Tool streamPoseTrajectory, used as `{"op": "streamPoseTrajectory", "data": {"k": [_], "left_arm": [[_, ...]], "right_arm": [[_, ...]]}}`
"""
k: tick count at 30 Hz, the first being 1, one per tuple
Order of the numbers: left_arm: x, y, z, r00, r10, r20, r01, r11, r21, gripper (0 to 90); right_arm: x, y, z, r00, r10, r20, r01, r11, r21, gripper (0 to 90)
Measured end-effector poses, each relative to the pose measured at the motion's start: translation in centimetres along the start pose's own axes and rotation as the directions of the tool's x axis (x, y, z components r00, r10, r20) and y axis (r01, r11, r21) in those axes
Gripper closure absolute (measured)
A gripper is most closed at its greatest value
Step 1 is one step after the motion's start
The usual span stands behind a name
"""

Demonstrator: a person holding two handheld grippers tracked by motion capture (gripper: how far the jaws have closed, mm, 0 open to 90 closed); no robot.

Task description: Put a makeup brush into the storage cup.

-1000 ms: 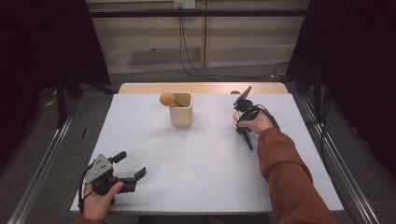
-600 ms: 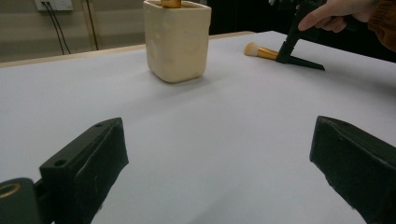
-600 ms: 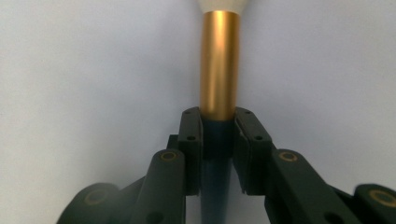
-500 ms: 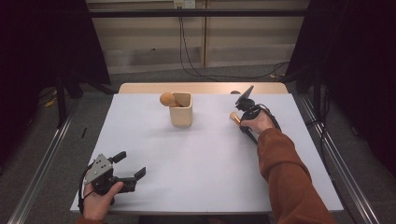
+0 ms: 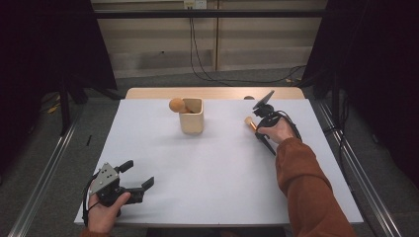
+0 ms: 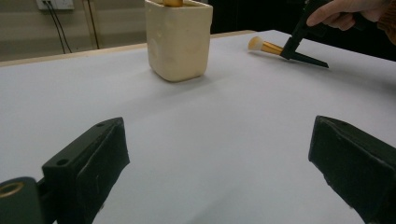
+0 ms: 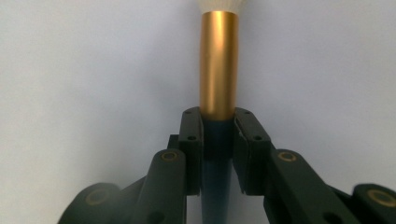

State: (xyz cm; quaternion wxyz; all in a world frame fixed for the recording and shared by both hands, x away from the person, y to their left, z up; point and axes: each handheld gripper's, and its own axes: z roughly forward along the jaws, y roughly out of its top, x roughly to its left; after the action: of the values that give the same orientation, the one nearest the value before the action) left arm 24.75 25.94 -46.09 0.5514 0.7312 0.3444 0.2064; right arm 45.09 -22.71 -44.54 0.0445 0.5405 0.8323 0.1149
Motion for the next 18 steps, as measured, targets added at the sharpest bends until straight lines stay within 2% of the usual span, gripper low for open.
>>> {"op": "streamPoseTrajectory", "data": {"k": [9, 12, 14, 18], "left_arm": [[0.2, -0.1, 0.0, 1.0, -0.003, -0.006, 0.003, 0.9999, 0.01, 5.3], [0.2, -0.1, -0.1, 0.9999, -0.005, -0.011, 0.005, 1.0, 0.007, 5.3], [0.2, -0.1, 0.0, 0.9999, -0.005, -0.009, 0.005, 1.0, 0.007, 5.3], [0.1, 0.0, 0.0, 0.9999, -0.008, -0.011, 0.008, 1.0, 0.006, 5.2]], "right_arm": [[0.4, -0.4, -1.7, 0.9993, -0.022, -0.03, 0.02, 0.997, -0.077, 75.4], [0.1, -0.7, -2.3, 0.9988, -0.018, -0.045, 0.012, 0.992, -0.122, 75.4], [0.0, -1.0, -2.6, 0.9969, -0.025, -0.074, 0.014, 0.989, -0.147, 75.3], [-0.2, -1.9, -3.1, 0.9942, -0.045, -0.097, 0.024, 0.977, -0.212, 75.3]]}}
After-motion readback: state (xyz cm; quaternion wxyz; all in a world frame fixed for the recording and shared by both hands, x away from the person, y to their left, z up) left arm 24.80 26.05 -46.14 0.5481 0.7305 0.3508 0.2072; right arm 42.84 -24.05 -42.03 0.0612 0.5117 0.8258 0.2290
